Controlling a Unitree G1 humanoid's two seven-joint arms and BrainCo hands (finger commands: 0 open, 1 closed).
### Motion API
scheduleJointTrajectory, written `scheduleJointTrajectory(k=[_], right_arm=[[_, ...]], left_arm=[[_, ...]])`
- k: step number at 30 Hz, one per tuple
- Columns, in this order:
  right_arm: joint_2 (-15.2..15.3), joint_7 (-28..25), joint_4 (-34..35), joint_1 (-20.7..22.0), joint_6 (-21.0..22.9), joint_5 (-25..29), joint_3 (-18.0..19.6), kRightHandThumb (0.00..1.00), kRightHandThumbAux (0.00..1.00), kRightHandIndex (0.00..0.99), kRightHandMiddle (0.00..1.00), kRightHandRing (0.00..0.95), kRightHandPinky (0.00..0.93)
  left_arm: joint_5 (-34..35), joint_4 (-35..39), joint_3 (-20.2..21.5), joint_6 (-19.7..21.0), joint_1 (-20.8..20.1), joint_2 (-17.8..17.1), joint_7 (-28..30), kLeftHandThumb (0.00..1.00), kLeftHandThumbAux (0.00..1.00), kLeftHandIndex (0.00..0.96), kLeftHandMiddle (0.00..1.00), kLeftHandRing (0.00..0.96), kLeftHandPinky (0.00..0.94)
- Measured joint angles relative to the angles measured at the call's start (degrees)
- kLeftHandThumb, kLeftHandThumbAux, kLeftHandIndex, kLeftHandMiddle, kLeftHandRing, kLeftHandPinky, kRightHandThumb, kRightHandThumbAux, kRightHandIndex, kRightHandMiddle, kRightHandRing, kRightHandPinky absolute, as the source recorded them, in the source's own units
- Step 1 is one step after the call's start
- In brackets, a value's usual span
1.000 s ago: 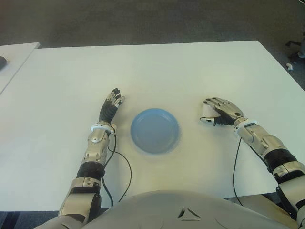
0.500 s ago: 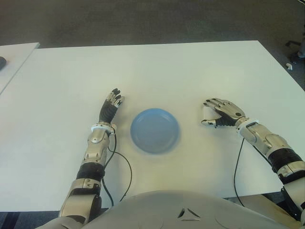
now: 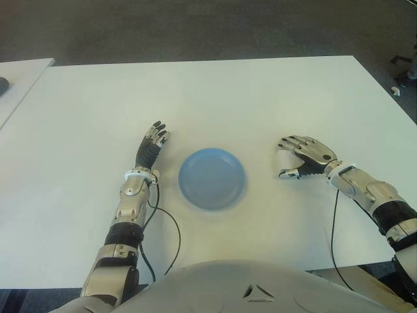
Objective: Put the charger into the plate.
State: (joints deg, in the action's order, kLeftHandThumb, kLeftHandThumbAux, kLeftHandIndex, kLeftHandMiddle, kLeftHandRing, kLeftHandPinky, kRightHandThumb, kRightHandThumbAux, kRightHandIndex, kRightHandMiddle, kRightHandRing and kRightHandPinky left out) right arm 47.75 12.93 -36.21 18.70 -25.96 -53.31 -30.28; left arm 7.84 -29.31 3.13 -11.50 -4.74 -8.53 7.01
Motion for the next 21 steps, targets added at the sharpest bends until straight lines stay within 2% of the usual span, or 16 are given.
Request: scheduleJointTrajectory(k=[21], right_arm=[[1.69, -1.06, 1.11, 1.41, 0.78, -2.87, -2.55, 0.293, 0.100, 0.000, 0.000, 0.000, 0.000]], left_arm=[[-0.03, 0.10, 0.02, 0.01, 0.12, 0.04, 0.00, 0.000, 0.491, 0.055, 0.119, 0.118, 0.147]])
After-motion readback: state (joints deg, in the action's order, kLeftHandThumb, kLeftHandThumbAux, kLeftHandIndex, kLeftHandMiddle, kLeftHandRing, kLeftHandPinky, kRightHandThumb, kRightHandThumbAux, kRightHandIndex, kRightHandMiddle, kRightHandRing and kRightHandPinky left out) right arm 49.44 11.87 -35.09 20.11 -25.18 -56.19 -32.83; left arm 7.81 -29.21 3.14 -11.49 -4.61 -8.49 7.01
